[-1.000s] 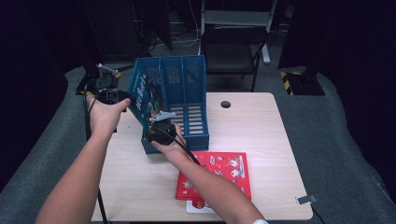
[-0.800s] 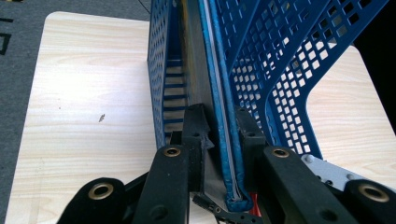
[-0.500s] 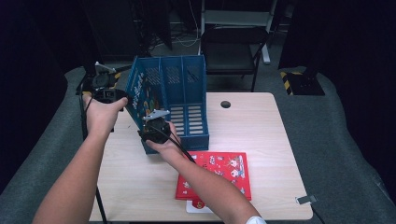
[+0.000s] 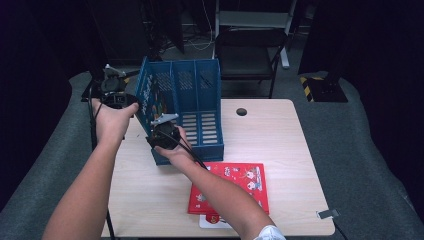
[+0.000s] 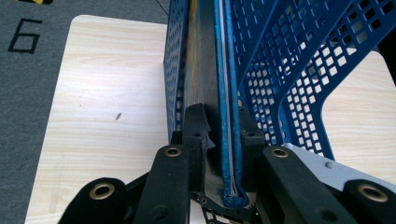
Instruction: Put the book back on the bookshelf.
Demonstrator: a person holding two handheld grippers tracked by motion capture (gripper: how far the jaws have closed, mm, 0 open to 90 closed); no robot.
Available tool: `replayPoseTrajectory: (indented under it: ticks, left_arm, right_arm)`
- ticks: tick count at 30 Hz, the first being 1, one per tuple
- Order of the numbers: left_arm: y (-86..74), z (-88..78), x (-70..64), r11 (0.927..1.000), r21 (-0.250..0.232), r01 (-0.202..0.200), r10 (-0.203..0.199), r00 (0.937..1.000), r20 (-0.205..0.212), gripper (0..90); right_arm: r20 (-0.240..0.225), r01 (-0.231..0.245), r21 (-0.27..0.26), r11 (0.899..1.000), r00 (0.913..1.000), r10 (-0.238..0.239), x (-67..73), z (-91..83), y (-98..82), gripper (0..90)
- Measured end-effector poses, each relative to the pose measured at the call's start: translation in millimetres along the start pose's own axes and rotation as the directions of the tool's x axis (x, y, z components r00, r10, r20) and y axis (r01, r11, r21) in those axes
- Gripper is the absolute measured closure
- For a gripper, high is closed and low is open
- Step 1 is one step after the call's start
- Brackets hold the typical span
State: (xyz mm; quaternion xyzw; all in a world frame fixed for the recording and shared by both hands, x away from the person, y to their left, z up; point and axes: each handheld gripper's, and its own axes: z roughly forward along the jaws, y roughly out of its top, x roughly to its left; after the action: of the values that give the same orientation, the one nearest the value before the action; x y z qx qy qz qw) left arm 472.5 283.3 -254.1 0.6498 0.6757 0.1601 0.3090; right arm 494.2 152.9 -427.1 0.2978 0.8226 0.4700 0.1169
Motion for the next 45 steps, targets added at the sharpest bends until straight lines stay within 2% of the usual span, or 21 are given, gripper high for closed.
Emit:
replayPoseTrajectory:
  ticks: [2, 6, 7, 10, 12, 14, 15, 18, 20, 25, 26, 34, 36, 42, 45]
  left_arm:
    - [0.4, 2.2, 1.0, 0.9999, 0.009, 0.005, -0.005, 1.0000, 0.001, 78.8]
    - [0.9, 5.2, 1.1, 0.9994, -0.008, 0.034, -0.034, 0.9994, 0.001, 78.4]
    - [1.2, 5.4, 0.9, 0.9994, -0.009, 0.033, -0.033, 0.9994, 0.003, 78.4]
    - [1.2, 7.1, 4.0, 0.9989, -0.018, 0.044, -0.043, 0.9984, 0.036, 76.6]
    - [1.0, 8.6, 5.9, 0.9985, -0.023, 0.049, -0.047, 0.9971, 0.060, 74.6]
    - [0.9, 8.6, 5.3, 0.9990, -0.025, 0.036, -0.035, 0.9978, 0.057, 74.5]
    - [0.9, 8.7, 5.1, 0.9991, -0.031, 0.029, -0.027, 0.9981, 0.055, 74.0]
    - [0.6, 8.6, 3.4, 0.9985, -0.037, 0.040, -0.037, 0.9972, 0.064, 73.2]
    - [0.2, 6.6, 4.3, 0.9995, -0.031, -0.004, 0.005, 0.9980, 0.064, 72.4]
    - [-0.4, 3.4, 3.0, 0.9982, -0.060, 0.011, -0.006, 0.9964, 0.085, 69.2]
    - [-0.6, 3.4, 2.4, 0.9973, -0.072, 0.016, -0.010, 0.9965, 0.083, 68.6]
    - [-1.1, 1.4, 4.9, 0.9983, -0.058, -0.007, 0.012, 0.9964, 0.084, 66.5]
    - [-1.2, 1.9, 4.0, 0.9977, -0.067, 0.009, -0.003, 0.9964, 0.084, 65.4]
    - [-1.3, 2.1, 2.8, 0.9975, -0.071, 0.005, 0.002, 0.9958, 0.092, 62.2]
    - [-1.9, 1.8, 2.4, 0.9965, -0.084, 0.002, 0.006, 0.9951, 0.099, 58.6]
  right_arm:
    - [-0.001, -0.001, 0.004, 1.000, 1.0000, 0.001, -1.4, 1.0, -0.2, 54.3]
    - [-0.011, 0.005, 0.016, 1.000, 0.9999, -0.005, -5.2, 2.3, -0.6, 54.3]
    - [-0.006, -0.020, 0.012, 1.000, 0.9998, 0.021, -4.2, 3.0, 0.2, 54.2]
    - [-0.011, -0.009, 0.012, 1.000, 0.9999, 0.009, -7.3, 3.2, 0.2, 54.2]
    - [-0.015, -0.024, 0.014, 1.000, 0.9996, 0.024, -9.5, 3.4, 0.4, 54.8]
    - [-0.015, -0.048, 0.007, 0.999, 0.9987, 0.048, -10.6, 3.5, 0.1, 54.6]
    - [-0.005, -0.035, 0.004, 0.999, 0.9994, 0.035, -10.4, 3.6, 0.1, 54.5]
    - [-0.004, -0.044, 0.001, 0.999, 0.9990, 0.044, -10.5, 3.5, 0.1, 54.6]
    - [0.002, -0.028, 0.006, 1.000, 0.9996, 0.028, -11.1, 2.4, 0.2, 54.3]
    - [0.017, -0.029, -0.008, 1.000, 0.9994, 0.029, -10.0, 1.4, -2.9, 52.2]
    - [0.014, -0.028, 0.004, 1.000, 0.9995, 0.028, -9.8, 0.8, -3.3, 51.9]
    - [0.023, -0.027, 0.001, 1.000, 0.9994, 0.027, -10.0, -3.0, -7.0, 51.4]
    - [0.023, -0.033, -0.002, 0.999, 0.9992, 0.033, -9.9, -4.4, -7.1, 51.4]
    - [0.025, -0.020, 0.001, 1.000, 0.9995, 0.020, -9.9, -5.9, -7.8, 51.4]
    - [0.023, -0.030, -0.001, 1.000, 0.9993, 0.030, -9.2, -8.3, -8.8, 51.4]
